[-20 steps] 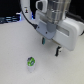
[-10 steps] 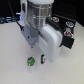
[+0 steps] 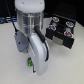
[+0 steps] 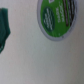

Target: Open the kcup holder, insert the kcup into the holder, and close the kcup holder

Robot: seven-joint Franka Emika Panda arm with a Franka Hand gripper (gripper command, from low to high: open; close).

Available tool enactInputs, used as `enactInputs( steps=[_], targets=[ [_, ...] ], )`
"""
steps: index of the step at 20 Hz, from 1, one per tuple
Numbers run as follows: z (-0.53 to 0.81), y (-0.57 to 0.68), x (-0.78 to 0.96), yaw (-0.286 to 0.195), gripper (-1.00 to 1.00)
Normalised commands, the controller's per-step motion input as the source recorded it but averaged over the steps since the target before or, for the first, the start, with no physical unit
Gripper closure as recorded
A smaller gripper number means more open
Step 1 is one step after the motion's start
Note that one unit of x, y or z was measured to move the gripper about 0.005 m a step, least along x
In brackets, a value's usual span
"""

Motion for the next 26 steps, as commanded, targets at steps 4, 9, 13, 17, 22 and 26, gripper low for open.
enactInputs(
  steps=[4, 9, 13, 17, 22, 26],
  targets=[
    [-0.12, -0.08, 0.09, -0.106, -1.00],
    [-0.01, 0.02, -0.05, -0.008, -1.00],
    [0.01, 0.10, 0.00, -0.002, -1.00],
    [0.02, 0.14, 0.06, 0.000, -1.00],
    [0.00, 0.12, 0.03, 0.001, -1.00],
    [-0.09, 0.06, -0.07, 0.040, -1.00]
  ],
)
